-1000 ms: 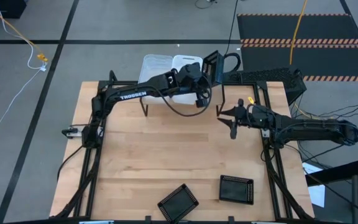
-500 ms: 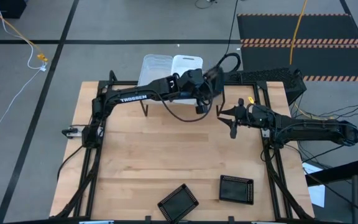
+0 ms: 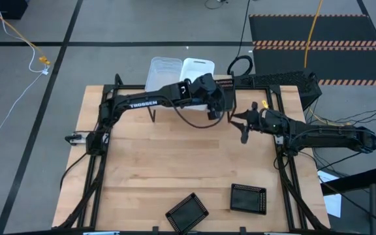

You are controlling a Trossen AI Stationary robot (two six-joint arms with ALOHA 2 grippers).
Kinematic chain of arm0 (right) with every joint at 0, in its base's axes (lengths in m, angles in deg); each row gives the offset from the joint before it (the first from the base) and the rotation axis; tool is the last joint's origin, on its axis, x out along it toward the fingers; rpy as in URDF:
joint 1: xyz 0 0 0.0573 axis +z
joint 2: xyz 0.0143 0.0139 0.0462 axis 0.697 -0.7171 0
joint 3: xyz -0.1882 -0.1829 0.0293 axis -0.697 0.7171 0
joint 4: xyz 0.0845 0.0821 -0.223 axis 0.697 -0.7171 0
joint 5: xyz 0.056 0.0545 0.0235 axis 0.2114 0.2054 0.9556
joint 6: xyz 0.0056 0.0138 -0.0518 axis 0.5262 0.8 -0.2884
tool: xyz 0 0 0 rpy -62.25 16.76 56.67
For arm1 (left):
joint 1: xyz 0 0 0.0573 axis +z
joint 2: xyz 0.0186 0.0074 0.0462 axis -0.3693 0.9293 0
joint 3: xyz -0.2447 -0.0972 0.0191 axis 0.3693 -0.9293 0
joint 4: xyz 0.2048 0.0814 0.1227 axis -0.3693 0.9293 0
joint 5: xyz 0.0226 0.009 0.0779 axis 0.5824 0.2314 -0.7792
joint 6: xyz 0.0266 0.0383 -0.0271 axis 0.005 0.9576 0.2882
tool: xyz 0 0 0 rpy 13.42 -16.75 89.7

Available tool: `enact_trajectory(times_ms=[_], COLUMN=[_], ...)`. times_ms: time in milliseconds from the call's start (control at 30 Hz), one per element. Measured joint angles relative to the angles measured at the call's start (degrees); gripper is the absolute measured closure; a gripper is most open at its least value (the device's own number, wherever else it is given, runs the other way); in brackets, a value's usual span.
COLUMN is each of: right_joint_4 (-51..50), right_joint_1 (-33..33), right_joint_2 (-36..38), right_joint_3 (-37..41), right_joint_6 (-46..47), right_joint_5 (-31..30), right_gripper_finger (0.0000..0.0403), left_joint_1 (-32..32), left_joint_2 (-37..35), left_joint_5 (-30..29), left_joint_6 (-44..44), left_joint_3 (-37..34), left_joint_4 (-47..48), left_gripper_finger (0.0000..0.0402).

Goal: Stack baskets on shelf by color
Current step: Put the left black bin on the shelf

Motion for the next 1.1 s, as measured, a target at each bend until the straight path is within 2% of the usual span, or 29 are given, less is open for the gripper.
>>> enact_trajectory(times_ms=[167,233,400,567,667,900,1000,1100], right_joint_4=[0.7,2.6,9.3,15.5,18.1,27.3,31.3,32.3], right_joint_1=[0.0,-0.2,-2.5,-6.6,-9.3,-13.7,-15.7,-17.8], right_joint_2=[0.9,0.9,-0.3,-3.7,-6.9,-13.9,-15.9,-17.5], right_joint_3=[0.0,0.0,0.0,0.0,0.0,0.0,0.0,-0.1], right_joint_6=[-4.1,-6.4,-10.3,-12.0,-11.1,-12.3,-12.5,-12.3], right_joint_5=[-15.6,-18.8,-18.8,-17.1,-13.2,-12.3,-9.5,-7.9], right_gripper_finger=[0.0268,0.0268,0.0268,0.0268,0.0268,0.0268,0.0268,0.0268], left_joint_1=[-1.3,-1.8,-2.9,-4.3,-5.0,-5.8,-5.6,-5.8], left_joint_2=[-1.9,-3.3,-6.5,-10.2,-12.0,-13.6,-13.5,-13.2], left_joint_5=[-1.4,-2.7,-6.0,-6.5,-6.6,-6.6,-6.6,-6.6], left_joint_6=[3.3,4.9,6.9,6.6,5.3,0.8,-2.5,-4.8], left_joint_3=[-0.1,-0.1,-0.1,0.0,0.0,-0.1,-0.5,-2.1], left_joint_4=[1.1,0.8,1.7,4.1,10.3,29.2,33.2,33.1], left_gripper_finger=[0.0325,0.0325,0.0325,0.0325,0.0325,0.0325,0.0325,0.0325])
